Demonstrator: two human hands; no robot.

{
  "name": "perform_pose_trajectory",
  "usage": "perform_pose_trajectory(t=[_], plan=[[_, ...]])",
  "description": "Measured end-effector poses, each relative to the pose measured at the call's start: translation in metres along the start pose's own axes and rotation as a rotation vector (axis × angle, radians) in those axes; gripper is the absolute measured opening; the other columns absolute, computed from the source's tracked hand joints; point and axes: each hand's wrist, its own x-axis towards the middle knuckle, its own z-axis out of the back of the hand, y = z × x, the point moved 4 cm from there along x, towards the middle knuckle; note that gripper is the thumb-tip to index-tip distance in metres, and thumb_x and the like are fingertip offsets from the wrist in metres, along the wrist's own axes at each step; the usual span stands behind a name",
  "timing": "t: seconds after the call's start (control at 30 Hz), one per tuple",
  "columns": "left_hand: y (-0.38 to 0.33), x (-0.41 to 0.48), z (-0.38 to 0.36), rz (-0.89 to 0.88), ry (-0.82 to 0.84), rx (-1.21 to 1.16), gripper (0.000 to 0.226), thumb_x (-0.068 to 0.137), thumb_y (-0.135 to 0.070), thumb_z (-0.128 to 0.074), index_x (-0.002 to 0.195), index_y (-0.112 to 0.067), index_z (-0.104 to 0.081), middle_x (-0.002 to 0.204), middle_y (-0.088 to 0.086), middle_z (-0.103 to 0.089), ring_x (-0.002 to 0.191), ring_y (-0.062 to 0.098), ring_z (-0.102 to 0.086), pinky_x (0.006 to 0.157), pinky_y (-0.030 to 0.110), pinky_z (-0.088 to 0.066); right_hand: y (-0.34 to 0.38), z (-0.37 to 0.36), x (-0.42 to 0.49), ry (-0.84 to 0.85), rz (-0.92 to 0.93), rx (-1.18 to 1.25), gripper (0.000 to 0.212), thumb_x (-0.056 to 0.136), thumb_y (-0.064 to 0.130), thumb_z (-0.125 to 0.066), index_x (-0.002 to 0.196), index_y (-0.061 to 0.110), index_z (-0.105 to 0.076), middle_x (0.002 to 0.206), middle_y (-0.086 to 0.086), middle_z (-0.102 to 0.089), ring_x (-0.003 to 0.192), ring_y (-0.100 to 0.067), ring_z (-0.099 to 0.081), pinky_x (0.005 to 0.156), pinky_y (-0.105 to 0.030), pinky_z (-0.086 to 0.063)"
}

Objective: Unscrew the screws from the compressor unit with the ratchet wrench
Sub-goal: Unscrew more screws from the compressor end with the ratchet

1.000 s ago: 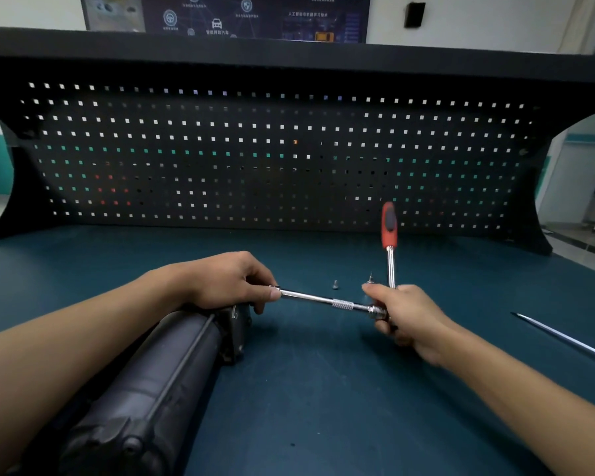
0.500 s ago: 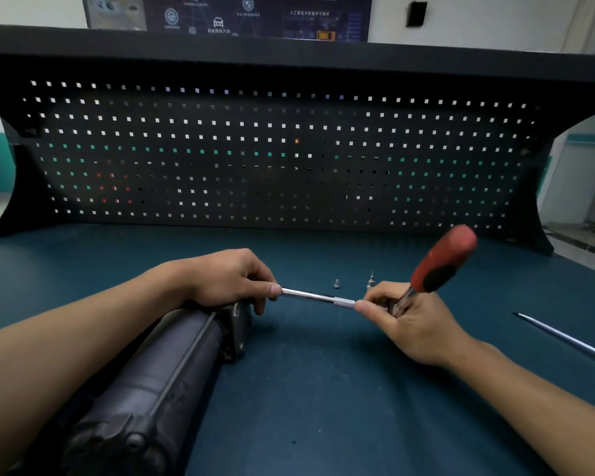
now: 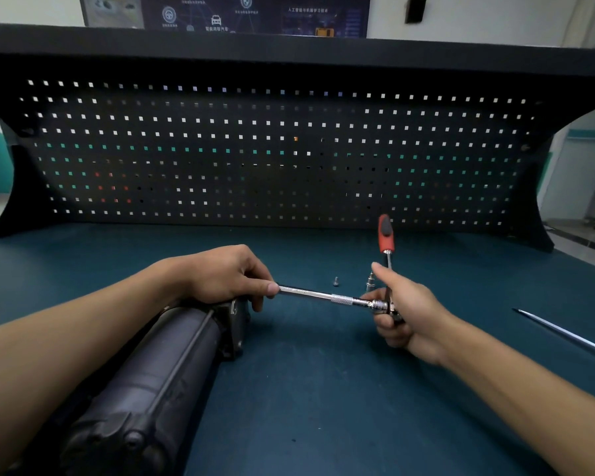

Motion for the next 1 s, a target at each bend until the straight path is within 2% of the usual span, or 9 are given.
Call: perform_pose_trajectory(t=[0.13,0.33,0.53,0.7,0.83,0.9,1.0], plan=[[0.002,0.001,-0.001,0.0,0.004,0.003,0.025,0.096,-0.05,-0.057,0.091,-0.032,-0.073,0.082,-0.018,-0.075,0.064,-0.003,-0.054,0.062,0.01,-0.041,-0.006,-0.002,-0.001,0.021,-0.097,0.109,0.055,0.095,0.065,-0.043,0.087,0.012,-0.055,0.045,-0.002,-0.038,0.033,-0.011,-0.02,0.042,-0.019,-0.014],[0.002,0.001,-0.001,-0.011,0.009,-0.011,0.024,0.095,-0.05,-0.058,0.089,-0.033,-0.073,0.082,-0.017,-0.075,0.064,-0.002,-0.054,0.062,0.011,-0.041,-0.007,-0.004,-0.002,0.062,-0.162,0.201,0.049,0.097,0.063,-0.039,0.071,0.022,-0.037,0.046,0.001,-0.033,0.033,-0.01,-0.017,0.039,-0.02,-0.015],[0.003,0.002,-0.001,-0.003,-0.007,-0.033,0.021,0.095,-0.048,-0.06,0.086,-0.035,-0.073,0.082,-0.016,-0.075,0.062,-0.002,-0.053,0.061,0.01,-0.04,-0.008,-0.006,-0.003,0.045,-0.142,0.165,0.041,0.097,0.053,-0.048,0.072,0.021,-0.04,0.044,0.002,-0.034,0.033,-0.01,-0.019,0.038,-0.019,-0.015],[0.002,0.0,-0.003,0.002,-0.014,-0.042,0.022,0.095,-0.049,-0.059,0.079,-0.04,-0.072,0.08,-0.015,-0.075,0.068,0.002,-0.056,0.069,0.018,-0.045,-0.006,-0.003,-0.002,-0.053,0.052,0.027,0.034,0.095,0.046,-0.059,0.083,0.014,-0.056,0.046,-0.002,-0.042,0.035,-0.012,-0.025,0.038,-0.021,-0.018],[-0.001,-0.001,-0.005,0.012,0.004,-0.051,0.027,0.095,-0.051,-0.057,0.084,-0.031,-0.071,0.08,-0.014,-0.075,0.069,0.001,-0.058,0.071,0.018,-0.046,0.005,0.002,-0.003,-0.157,0.378,-0.123,0.037,0.092,0.044,-0.066,0.063,0.021,-0.062,0.05,-0.002,-0.048,0.042,-0.016,-0.042,0.044,-0.026,-0.033],[-0.002,-0.001,-0.005,0.022,0.011,-0.047,0.027,0.096,-0.052,-0.056,0.088,-0.031,-0.071,0.08,-0.014,-0.075,0.069,0.0,-0.058,0.072,0.019,-0.046,0.009,0.003,-0.004,-0.153,0.469,-0.153,0.042,0.092,0.048,-0.065,0.057,0.025,-0.064,0.048,-0.002,-0.051,0.045,-0.017,-0.045,0.05,-0.03,-0.035],[-0.003,-0.002,-0.005,0.03,0.019,-0.052,0.03,0.096,-0.053,-0.054,0.094,-0.029,-0.072,0.08,-0.013,-0.075,0.071,0.0,-0.059,0.076,0.023,-0.047,0.011,0.005,-0.005,-0.165,0.562,-0.21,0.043,0.09,0.05,-0.066,0.057,0.023,-0.063,0.047,-0.003,-0.055,0.046,-0.016,-0.049,0.055,-0.032,-0.04]])
